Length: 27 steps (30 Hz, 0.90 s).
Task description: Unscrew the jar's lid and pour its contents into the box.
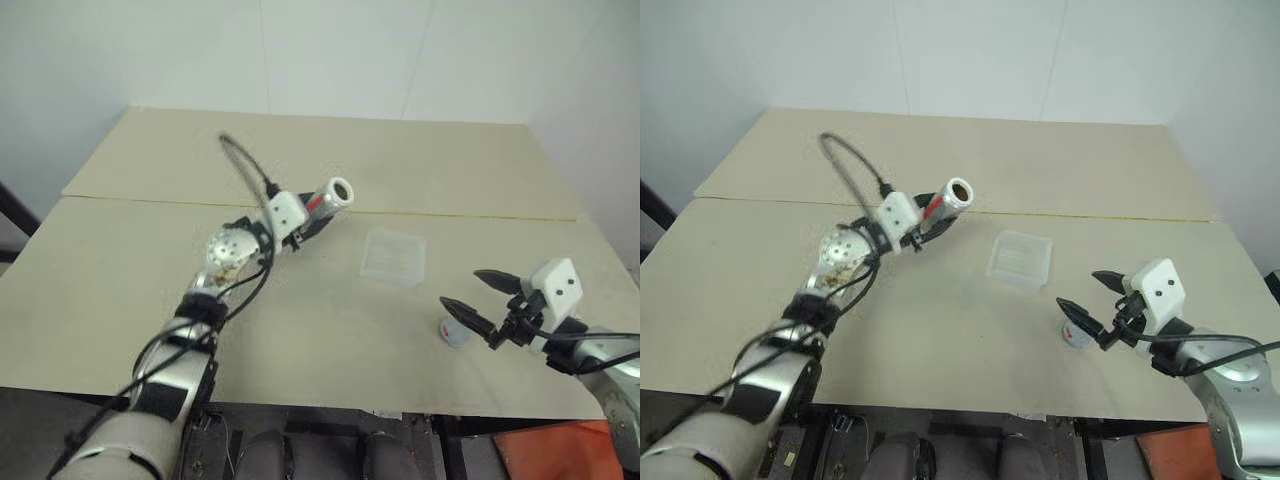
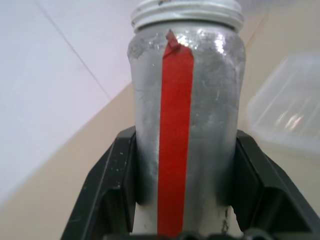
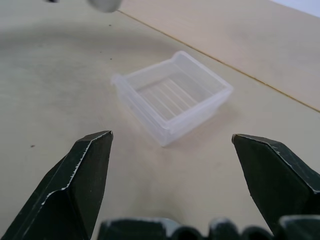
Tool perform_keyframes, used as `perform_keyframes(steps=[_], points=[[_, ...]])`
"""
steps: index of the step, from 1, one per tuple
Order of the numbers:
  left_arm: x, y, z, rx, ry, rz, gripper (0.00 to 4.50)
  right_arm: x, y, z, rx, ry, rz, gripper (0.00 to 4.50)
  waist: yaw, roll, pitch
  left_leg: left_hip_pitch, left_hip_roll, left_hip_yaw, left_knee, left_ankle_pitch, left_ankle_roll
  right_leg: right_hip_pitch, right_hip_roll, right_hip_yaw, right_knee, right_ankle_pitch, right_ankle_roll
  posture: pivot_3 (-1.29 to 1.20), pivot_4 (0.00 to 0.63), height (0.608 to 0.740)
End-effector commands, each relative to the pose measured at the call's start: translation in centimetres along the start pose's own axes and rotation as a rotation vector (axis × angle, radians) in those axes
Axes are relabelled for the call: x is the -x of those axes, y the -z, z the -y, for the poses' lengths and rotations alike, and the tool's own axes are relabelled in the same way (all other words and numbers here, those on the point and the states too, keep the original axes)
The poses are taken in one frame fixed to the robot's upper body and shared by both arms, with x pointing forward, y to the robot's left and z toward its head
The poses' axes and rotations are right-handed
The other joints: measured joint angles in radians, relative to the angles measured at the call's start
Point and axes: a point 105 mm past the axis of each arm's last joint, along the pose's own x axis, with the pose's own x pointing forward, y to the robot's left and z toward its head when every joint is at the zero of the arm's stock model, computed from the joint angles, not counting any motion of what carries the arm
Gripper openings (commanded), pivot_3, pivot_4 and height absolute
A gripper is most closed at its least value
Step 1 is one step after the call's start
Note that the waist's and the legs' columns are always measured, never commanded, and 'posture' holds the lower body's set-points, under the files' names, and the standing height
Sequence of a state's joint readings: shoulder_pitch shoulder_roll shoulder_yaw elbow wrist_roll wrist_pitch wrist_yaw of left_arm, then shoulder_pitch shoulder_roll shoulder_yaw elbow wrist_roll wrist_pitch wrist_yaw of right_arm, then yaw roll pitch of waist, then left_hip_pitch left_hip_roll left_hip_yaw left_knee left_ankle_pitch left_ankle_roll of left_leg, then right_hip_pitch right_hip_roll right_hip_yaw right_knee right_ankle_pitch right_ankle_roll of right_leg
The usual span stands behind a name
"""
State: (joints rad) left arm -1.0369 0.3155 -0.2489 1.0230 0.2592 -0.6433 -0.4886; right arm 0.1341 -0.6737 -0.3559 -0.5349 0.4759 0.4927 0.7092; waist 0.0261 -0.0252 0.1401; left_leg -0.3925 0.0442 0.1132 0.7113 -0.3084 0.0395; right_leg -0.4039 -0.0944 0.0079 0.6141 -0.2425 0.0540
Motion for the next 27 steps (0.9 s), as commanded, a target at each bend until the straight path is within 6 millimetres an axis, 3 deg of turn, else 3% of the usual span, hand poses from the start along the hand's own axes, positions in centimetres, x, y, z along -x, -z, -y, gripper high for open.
perform_keyframes(steps=[1,6,9,11,14,19,22,27], points=[[-2.6,-2.5,-0.4,-0.309,-0.009,0.035,2.10,0.3,-1.3,-0.7,0.049,0.002,0.057,4.43,0.004,0.000,0.000,-0.001,0.000,0.001,0.000,0.001,-0.002,0.000,0.000,0.000,-0.001,0.000,0.000,0.00,0.150,0.740],[-5.1,-4.8,-0.2,-0.684,0.008,0.070,2.10,0.6,-1.4,-0.9,0.068,0.030,0.065,4.43,0.014,0.000,0.000,-0.008,-0.001,0.002,0.001,0.001,-0.002,-0.002,0.000,-0.001,-0.004,0.002,0.003,0.00,0.150,0.740],[-6.2,-6.6,0.4,-1.078,0.034,0.173,2.10,1.3,-1.7,-0.8,0.062,0.061,0.087,4.43,0.017,0.000,0.000,-0.010,-0.001,0.001,0.001,0.001,-0.002,-0.004,0.000,-0.003,-0.005,0.001,0.004,0.00,0.150,0.740],[-6.5,-7.5,1.0,-1.250,0.042,0.258,2.10,1.7,-1.5,-0.8,0.056,0.076,0.079,4.43,0.020,-0.001,0.000,-0.012,-0.002,0.000,0.001,0.001,-0.003,-0.004,0.000,-0.004,-0.005,0.001,0.004,0.00,0.150,0.740],[-6.9,-8.5,2.0,-1.382,0.050,0.363,2.10,1.9,-1.0,-1.0,0.052,0.090,0.062,4.43,0.022,-0.001,0.000,-0.012,-0.002,0.000,0.001,0.001,-0.003,-0.004,-0.001,-0.004,-0.005,0.001,0.005,0.00,0.150,0.740],[-6.8,-8.4,4.3,-1.587,0.122,0.509,2.10,2.0,-1.2,-1.2,0.048,0.109,0.075,4.43,0.020,-0.001,0.001,-0.012,-0.002,0.000,0.002,0.002,-0.003,-0.006,-0.001,-0.003,-0.004,0.000,0.004,0.00,0.150,0.740],[-6.9,-7.3,5.1,-1.694,0.204,0.499,2.10,1.9,-1.4,-1.4,0.054,0.112,0.080,4.43,0.019,-0.001,0.001,-0.013,-0.002,0.001,0.002,0.003,-0.005,-0.009,-0.001,-0.003,-0.004,0.000,0.004,0.00,0.150,0.740],[-7.2,-7.2,5.0,-1.698,0.194,0.465,2.10,1.9,-1.4,-1.7,0.049,0.117,0.083,4.43,0.021,-0.001,0.001,-0.017,-0.001,0.002,0.003,0.005,-0.006,-0.016,-0.001,-0.001,0.001,0.000,0.004,0.00,0.150,0.740]])
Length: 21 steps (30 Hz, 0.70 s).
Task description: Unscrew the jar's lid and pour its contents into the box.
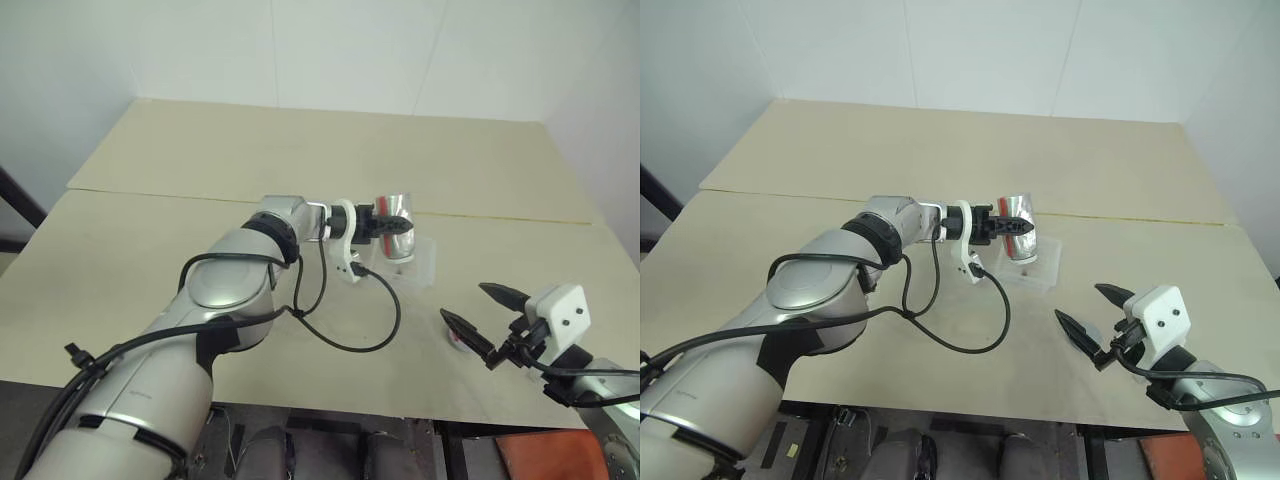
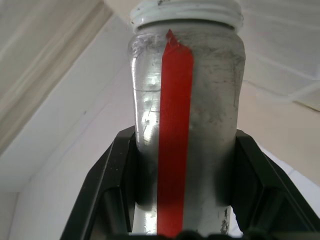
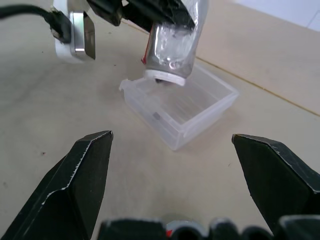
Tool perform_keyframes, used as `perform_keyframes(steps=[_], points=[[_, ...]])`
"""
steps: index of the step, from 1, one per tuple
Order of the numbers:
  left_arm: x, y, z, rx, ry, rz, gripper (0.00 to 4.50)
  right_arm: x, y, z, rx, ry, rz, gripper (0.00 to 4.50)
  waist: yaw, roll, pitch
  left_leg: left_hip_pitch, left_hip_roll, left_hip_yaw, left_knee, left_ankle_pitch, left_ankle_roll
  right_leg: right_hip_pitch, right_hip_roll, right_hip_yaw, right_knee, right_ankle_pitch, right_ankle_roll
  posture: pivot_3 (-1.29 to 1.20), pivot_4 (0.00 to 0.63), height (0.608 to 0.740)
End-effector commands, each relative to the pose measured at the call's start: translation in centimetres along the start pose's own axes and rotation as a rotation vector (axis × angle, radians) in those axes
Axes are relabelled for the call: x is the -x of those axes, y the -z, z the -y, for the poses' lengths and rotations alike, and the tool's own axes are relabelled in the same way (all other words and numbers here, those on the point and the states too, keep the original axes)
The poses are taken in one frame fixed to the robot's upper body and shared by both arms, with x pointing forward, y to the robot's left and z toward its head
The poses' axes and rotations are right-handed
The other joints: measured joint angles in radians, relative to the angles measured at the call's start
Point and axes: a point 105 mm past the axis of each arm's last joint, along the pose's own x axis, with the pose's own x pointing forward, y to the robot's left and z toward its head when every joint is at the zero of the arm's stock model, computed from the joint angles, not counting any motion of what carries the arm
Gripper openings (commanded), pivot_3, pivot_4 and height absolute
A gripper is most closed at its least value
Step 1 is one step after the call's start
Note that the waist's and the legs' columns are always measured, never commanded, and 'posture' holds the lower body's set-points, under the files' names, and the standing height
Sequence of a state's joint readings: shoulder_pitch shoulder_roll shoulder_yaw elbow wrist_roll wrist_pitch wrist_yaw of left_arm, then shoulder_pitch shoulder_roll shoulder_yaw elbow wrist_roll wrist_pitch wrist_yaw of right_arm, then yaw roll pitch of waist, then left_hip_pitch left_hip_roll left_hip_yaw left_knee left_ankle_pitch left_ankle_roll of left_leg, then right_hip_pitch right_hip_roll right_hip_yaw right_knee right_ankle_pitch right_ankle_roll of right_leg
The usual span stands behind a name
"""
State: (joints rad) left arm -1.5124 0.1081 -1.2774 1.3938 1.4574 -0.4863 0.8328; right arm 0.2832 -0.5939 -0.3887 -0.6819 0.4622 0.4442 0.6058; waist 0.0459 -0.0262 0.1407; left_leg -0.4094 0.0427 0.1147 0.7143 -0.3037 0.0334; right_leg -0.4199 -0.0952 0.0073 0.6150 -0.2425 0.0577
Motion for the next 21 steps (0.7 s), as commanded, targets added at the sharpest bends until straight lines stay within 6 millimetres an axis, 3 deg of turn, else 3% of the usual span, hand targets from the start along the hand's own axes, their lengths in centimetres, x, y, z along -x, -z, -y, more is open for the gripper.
perform_keyframes(steps=[1,5,8,11,14,16,18,21], points=[[-0.1,1.5,-0.6,-0.041,0.009,-0.044,2.10,0.2,-1.1,0.0,0.038,0.018,0.042,4.43,0.001,0.000,0.000,0.000,0.000,0.000,0.000,0.000,0.000,0.000,0.000,0.000,0.000,0.000,0.000,0.00,0.150,0.740],[0.0,2.4,-1.1,0.042,-0.021,-0.108,2.10,0.1,-1.0,-0.1,0.040,0.015,0.040,4.43,0.000,0.000,0.000,0.000,0.000,0.001,0.001,0.000,0.000,0.000,0.000,0.000,0.001,0.000,0.000,0.00,0.150,0.740],[0.6,3.4,-0.9,0.286,-0.038,-0.213,2.10,0.2,-1.0,0.2,0.041,0.019,0.039,4.43,0.000,0.000,0.000,0.000,0.000,0.001,0.001,0.000,0.000,-0.001,0.000,0.000,0.002,0.000,0.000,0.00,0.150,0.740],[1.5,4.1,-0.1,0.636,-0.074,-0.345,2.10,0.2,-0.9,0.4,0.045,0.023,0.036,4.43,-0.003,0.000,0.000,0.000,0.000,0.001,0.001,0.001,0.000,-0.001,0.000,0.001,0.003,0.000,0.000,0.00,0.150,0.740],[3.0,5.5,1.1,1.174,-0.190,-0.504,2.10,0.0,-1.1,0.4,0.045,0.017,0.050,4.43,-0.007,0.001,-0.001,0.001,0.000,0.002,0.003,0.001,0.000,-0.001,0.000,0.001,0.011,0.000,0.000,0.00,0.150,0.740],[4.4,6.4,2.0,1.643,-0.374,-0.556,2.10,-0.2,-1.3,0.4,0.045,0.008,0.063,4.43,-0.010,0.001,-0.001,0.001,0.001,0.002,0.006,0.001,0.000,-0.001,0.000,0.001,0.013,0.000,-0.001,0.00,0.150,0.740],[5.9,6.9,2.3,2.035,-0.653,-0.476,2.10,-0.6,-1.4,0.3,0.045,-0.004,0.080,4.43,-0.013,0.001,-0.001,0.001,0.002,0.003,0.010,0.002,0.000,-0.001,0.000,0.000,0.014,0.000,-0.001,0.00,0.150,0.740],[7.8,6.5,2.7,2.223,-0.924,-0.359,2.10,-1.1,-1.3,0.2,0.046,-0.022,0.088,4.43,-0.018,0.001,-0.001,0.001,0.002,0.002,0.015,0.002,0.000,0.000,0.000,0.001,0.015,0.000,-0.001,0.00,0.150,0.740]])
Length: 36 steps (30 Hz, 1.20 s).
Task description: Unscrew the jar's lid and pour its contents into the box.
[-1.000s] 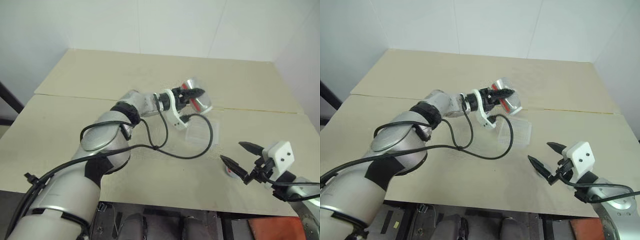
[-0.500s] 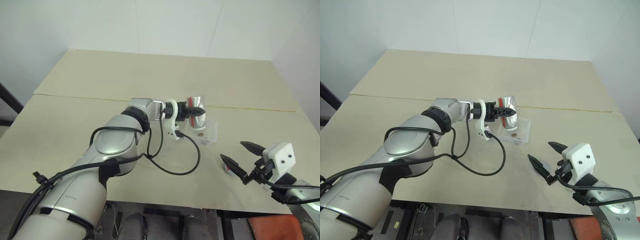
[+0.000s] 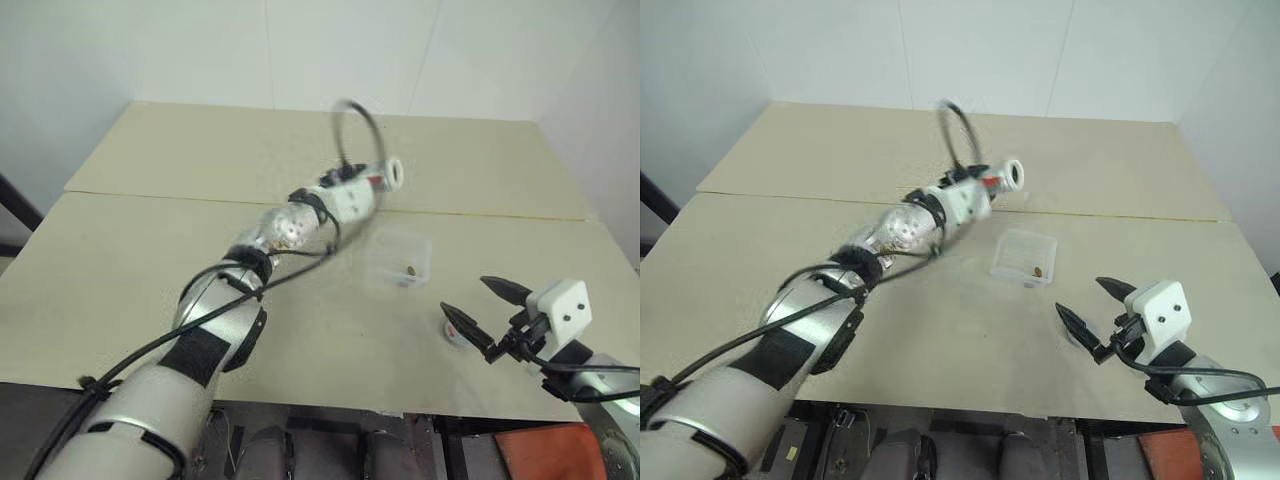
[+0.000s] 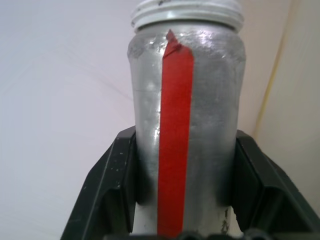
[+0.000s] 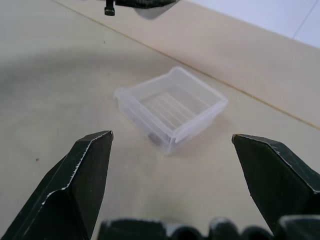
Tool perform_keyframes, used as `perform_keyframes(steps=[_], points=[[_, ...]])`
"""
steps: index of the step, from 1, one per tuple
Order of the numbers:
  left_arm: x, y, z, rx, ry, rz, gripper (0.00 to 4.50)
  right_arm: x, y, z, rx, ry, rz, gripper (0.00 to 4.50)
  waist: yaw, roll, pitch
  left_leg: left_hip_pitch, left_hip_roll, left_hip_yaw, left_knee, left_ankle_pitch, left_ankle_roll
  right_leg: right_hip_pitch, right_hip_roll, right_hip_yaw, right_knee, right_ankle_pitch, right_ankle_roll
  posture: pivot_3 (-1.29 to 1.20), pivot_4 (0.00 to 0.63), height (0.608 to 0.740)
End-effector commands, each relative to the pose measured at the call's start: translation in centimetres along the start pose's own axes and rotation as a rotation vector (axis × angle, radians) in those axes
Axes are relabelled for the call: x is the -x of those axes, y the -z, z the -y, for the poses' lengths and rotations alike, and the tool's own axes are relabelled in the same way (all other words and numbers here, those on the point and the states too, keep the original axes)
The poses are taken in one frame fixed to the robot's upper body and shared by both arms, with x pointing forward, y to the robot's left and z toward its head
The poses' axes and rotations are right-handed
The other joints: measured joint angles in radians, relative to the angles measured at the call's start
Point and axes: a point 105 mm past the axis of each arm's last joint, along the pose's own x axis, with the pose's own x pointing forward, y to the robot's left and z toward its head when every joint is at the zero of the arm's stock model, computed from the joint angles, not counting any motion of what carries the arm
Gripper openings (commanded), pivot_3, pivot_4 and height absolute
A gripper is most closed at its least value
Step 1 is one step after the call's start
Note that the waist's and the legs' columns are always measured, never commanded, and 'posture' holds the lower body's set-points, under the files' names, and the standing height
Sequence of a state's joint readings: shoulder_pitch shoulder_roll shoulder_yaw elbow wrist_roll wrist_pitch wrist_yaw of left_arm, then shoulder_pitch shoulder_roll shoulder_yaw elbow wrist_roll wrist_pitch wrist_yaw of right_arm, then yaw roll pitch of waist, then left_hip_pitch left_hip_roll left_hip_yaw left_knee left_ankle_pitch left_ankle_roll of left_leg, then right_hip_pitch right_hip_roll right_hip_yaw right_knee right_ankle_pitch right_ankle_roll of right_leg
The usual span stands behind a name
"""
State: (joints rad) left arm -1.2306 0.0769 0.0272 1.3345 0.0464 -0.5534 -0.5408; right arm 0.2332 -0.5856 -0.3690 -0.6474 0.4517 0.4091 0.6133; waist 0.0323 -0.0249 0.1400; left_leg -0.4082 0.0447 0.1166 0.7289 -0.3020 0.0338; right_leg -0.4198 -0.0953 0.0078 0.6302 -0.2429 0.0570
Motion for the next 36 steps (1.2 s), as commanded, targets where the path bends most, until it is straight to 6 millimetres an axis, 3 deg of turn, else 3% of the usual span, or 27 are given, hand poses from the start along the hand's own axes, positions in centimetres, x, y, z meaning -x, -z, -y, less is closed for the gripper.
perform_keyframes(steps=[1,3,7,11,19,28,30,36], points=[[1.8,-1.9,-1.9,0.313,-0.059,0.246,2.10,-0.6,-0.6,-0.2,0.026,-0.028,0.042,4.43,-0.008,0.000,0.000,0.002,0.000,0.000,0.000,0.000,0.000,0.002,0.000,0.001,0.000,0.000,0.000,0.00,0.150,0.740],[2.9,-1.2,-1.7,0.359,-0.078,0.277,2.10,-0.9,-0.4,-0.3,0.017,-0.051,0.042,4.43,-0.017,0.000,0.000,0.004,-0.001,-0.001,0.001,-0.001,0.001,0.005,0.000,0.002,0.000,0.000,0.000,0.00,0.150,0.740],[5.0,1.0,0.9,0.199,-0.089,0.211,2.10,-1.5,-0.1,-0.6,0.004,-0.093,0.048,4.43,-0.022,0.000,0.000,0.011,-0.001,-0.004,0.001,-0.002,0.003,0.014,0.000,0.002,-0.001,0.000,0.000,0.00,0.150,0.740],[6.4,3.3,1.5,0.317,-0.185,0.148,2.10,-2.4,-0.2,-0.7,0.008,-0.125,0.060,4.43,-0.018,0.000,0.000,0.012,-0.001,-0.005,0.001,-0.004,0.007,0.015,-0.001,0.002,0.000,0.001,0.001,0.00,0.150,0.740],[8.0,7.8,1.5,0.223,-0.280,-0.107,2.10,-2.2,0.2,-0.9,0.007,-0.141,0.043,4.43,-0.020,0.000,0.000,0.014,-0.001,-0.008,0.001,-0.006,0.010,0.015,-0.001,0.003,0.000,0.002,0.001,0.00,0.150,0.740],[9.3,9.1,2.8,0.215,-0.234,-0.129,2.10,-2.3,0.4,-1.3,0.001,-0.138,0.043,4.43,-0.020,0.001,0.000,0.015,-0.001,-0.006,0.001,-0.006,0.011,0.016,-0.001,0.003,0.000,0.002,0.000,0.00,0.150,0.740],[9.5,9.2,3.1,0.231,-0.239,-0.126,2.82,-2.3,0.4,-1.3,0.003,-0.139,0.043,4.50,-0.020,0.001,-0.001,0.016,-0.001,-0.006,0.001,-0.006,0.011,0.016,-0.001,0.003,0.000,0.002,0.000,0.00,0.150,0.740],[10.1,9.4,3.5,0.238,-0.258,-0.137,4.46,-2.4,0.4,-1.4,0.004,-0.143,0.038,4.50,-0.019,0.001,-0.001,0.016,-0.001,-0.007,0.001,-0.007,0.012,0.017,-0.001,0.003,0.000,0.002,0.000,0.00,0.150,0.740]])
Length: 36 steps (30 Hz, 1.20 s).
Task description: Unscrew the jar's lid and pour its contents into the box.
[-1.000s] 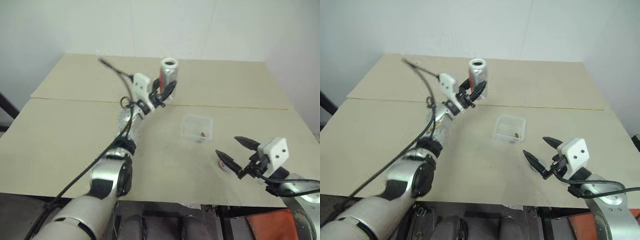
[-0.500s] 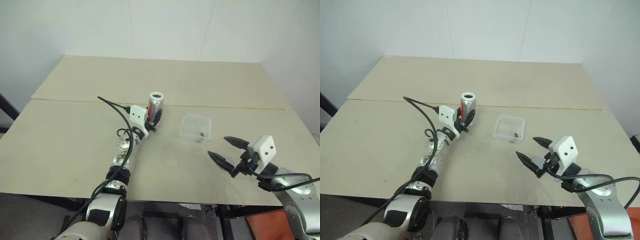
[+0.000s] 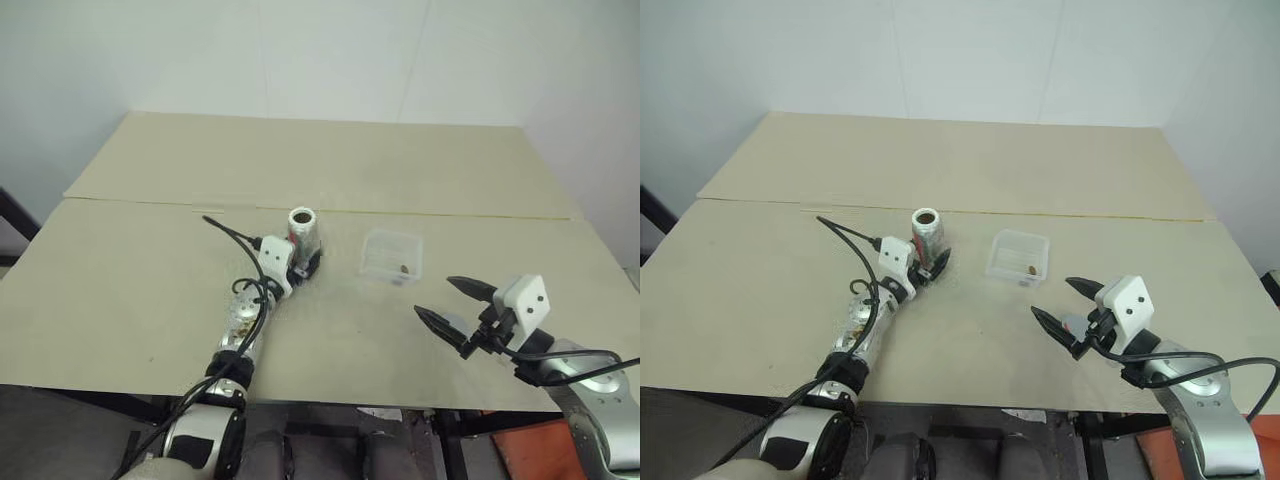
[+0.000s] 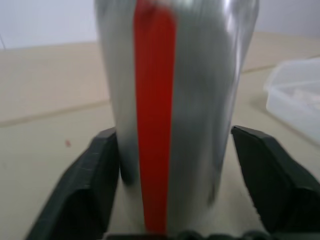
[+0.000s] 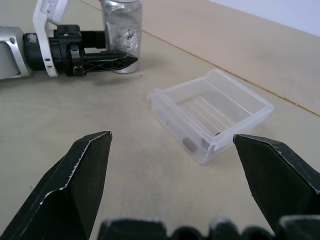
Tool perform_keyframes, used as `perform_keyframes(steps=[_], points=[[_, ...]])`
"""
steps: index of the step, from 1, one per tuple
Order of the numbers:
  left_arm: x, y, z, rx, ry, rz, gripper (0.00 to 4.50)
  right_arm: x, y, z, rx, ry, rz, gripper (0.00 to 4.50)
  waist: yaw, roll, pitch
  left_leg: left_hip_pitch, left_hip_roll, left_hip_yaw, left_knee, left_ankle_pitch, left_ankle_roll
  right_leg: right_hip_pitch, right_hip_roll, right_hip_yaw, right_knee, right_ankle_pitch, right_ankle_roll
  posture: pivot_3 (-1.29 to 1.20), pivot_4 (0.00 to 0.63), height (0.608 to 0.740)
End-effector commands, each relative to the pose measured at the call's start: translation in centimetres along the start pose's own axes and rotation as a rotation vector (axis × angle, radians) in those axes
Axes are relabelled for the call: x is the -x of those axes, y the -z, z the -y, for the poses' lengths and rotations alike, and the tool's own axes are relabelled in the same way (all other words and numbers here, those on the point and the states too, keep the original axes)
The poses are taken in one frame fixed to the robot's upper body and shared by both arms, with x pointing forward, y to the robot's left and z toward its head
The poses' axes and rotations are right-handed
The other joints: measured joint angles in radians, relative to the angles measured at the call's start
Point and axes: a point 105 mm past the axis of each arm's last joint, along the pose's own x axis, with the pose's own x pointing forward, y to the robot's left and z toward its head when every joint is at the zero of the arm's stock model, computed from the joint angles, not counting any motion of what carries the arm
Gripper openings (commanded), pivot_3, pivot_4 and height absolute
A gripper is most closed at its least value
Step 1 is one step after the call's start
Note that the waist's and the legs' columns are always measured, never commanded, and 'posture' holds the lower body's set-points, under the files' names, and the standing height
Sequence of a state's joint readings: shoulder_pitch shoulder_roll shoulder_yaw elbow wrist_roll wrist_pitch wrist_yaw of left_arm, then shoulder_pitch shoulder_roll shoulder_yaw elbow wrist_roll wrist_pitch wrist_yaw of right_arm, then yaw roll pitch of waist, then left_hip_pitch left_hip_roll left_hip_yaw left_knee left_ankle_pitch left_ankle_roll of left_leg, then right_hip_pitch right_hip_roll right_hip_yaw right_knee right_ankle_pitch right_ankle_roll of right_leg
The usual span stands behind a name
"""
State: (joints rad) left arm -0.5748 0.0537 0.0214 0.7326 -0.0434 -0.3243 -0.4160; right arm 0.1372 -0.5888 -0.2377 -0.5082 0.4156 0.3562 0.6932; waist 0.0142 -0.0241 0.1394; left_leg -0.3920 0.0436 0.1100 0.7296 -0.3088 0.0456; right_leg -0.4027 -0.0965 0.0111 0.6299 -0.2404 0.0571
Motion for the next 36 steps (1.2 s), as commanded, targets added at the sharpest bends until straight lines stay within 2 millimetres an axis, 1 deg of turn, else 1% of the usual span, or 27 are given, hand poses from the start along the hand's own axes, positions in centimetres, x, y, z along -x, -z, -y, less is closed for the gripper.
perform_keyframes(steps=[1,3,8,12,15,17,18,19,21,22,24,26,29,32,36], points=[[0.2,-0.8,0.5,-0.027,0.017,0.034,4.46,0.0,-1.2,-0.3,0.036,-0.011,0.041,4.50,-0.002,0.000,0.000,0.000,0.000,0.000,0.000,0.000,0.000,0.000,0.000,0.000,0.000,0.000,0.000,0.00,0.150,0.740],[0.5,-1.2,0.5,-0.016,0.012,0.043,4.46,0.0,-1.2,-0.4,0.037,-0.015,0.041,4.50,-0.002,0.000,0.000,0.000,0.000,0.000,0.000,0.000,0.000,0.000,0.000,0.001,0.000,0.000,0.000,0.00,0.150,0.740],[1.8,-3.4,-0.1,0.017,-0.038,0.103,4.46,0.1,-1.1,-0.5,0.037,-0.017,0.036,4.50,-0.003,0.000,0.000,0.000,0.001,0.000,0.000,0.000,0.001,-0.001,0.000,0.001,0.000,0.000,0.000,0.00,0.150,0.740],[4.2,-5.6,-0.5,-0.010,-0.055,0.148,4.46,0.1,-0.9,-0.6,0.032,-0.021,0.028,4.50,-0.005,0.000,0.000,0.001,0.002,0.000,-0.001,-0.001,0.001,-0.001,0.000,0.002,0.000,0.000,0.000,0.00,0.150,0.740],[6.3,-6.6,-0.8,-0.024,-0.074,0.130,4.46,0.3,-0.7,-0.7,0.030,-0.033,0.022,4.50,-0.005,0.000,0.000,0.002,0.002,0.000,-0.002,-0.001,0.001,-0.001,0.000,0.002,0.000,0.000,-0.001,0.00,0.150,0.740],[8.2,-6.9,-0.7,-0.027,-0.038,0.100,4.46,0.3,-0.7,-0.5,0.033,-0.040,0.018,4.50,-0.006,0.001,0.000,0.002,0.002,0.000,-0.002,-0.001,0.001,0.000,0.000,0.003,0.000,0.001,-0.001,0.00,0.150,0.740],[8.9,-7.1,-0.6,-0.025,-0.019,0.089,4.46,0.3,-0.7,-0.5,0.035,-0.043,0.016,4.50,-0.006,0.001,0.000,0.003,0.002,0.000,-0.002,-0.001,0.001,0.000,0.000,0.003,0.000,0.001,-0.001,0.00,0.150,0.740],[10.0,-7.4,-0.3,-0.031,0.052,0.086,4.46,0.6,-0.8,-0.4,0.041,-0.056,0.017,4.50,-0.006,0.001,0.000,0.003,0.003,0.000,-0.002,-0.001,0.001,0.000,0.000,0.003,0.000,0.001,-0.001,0.00,0.150,0.740],[11.4,-8.0,0.1,-0.051,0.149,0.099,4.46,1.1,-0.9,-0.4,0.054,-0.085,0.016,4.50,-0.006,0.001,0.000,0.004,0.004,0.000,-0.002,-0.001,0.001,0.000,0.000,0.003,0.001,0.001,-0.002,0.00,0.150,0.740],[12.2,-8.6,-0.1,-0.074,0.187,0.123,4.46,1.7,-1.0,-0.4,0.062,-0.115,0.014,4.50,-0.003,0.001,0.000,0.004,0.004,0.000,-0.003,0.000,0.000,0.000,0.000,0.003,0.001,0.001,-0.003,0.00,0.150,0.740],[13.6,-9.4,-1.2,-0.184,0.260,0.129,4.46,3.3,-1.1,-0.3,0.101,-0.188,-0.005,4.50,0.001,0.001,0.000,0.004,0.004,0.000,-0.003,0.000,0.000,0.000,0.000,0.002,0.001,0.001,-0.003,0.00,0.150,0.740],[14.5,-10.1,-1.8,-0.232,0.324,0.120,4.46,4.5,-1.4,-0.1,0.130,-0.232,-0.016,4.50,-0.001,0.001,0.000,0.004,0.004,0.001,-0.003,0.000,0.000,0.000,0.001,0.002,0.001,0.000,-0.005,0.00,0.150,0.740],[15.7,-11.4,-2.2,-0.220,0.375,0.126,4.46,5.6,-1.6,0.4,0.162,-0.269,-0.045,4.50,-0.005,0.002,0.000,0.006,0.004,0.002,-0.003,0.000,0.000,0.001,0.001,0.003,0.000,0.000,-0.006,0.00,0.150,0.740],[16.8,-11.7,-2.6,-0.206,0.394,0.121,4.46,6.0,-1.7,0.6,0.175,-0.286,-0.075,4.50,-0.009,0.002,0.000,0.008,0.005,0.003,-0.003,0.000,0.000,0.002,0.001,0.003,0.000,0.000,-0.006,0.00,0.150,0.740],[17.8,-12.2,-3.3,-0.140,0.356,0.151,4.46,5.9,-2.0,0.0,0.158,-0.322,-0.079,4.50,-0.008,0.002,0.000,0.008,0.005,0.003,-0.004,0.000,0.000,0.002,0.001,0.003,0.000,0.000,-0.006,0.00,0.150,0.740]])
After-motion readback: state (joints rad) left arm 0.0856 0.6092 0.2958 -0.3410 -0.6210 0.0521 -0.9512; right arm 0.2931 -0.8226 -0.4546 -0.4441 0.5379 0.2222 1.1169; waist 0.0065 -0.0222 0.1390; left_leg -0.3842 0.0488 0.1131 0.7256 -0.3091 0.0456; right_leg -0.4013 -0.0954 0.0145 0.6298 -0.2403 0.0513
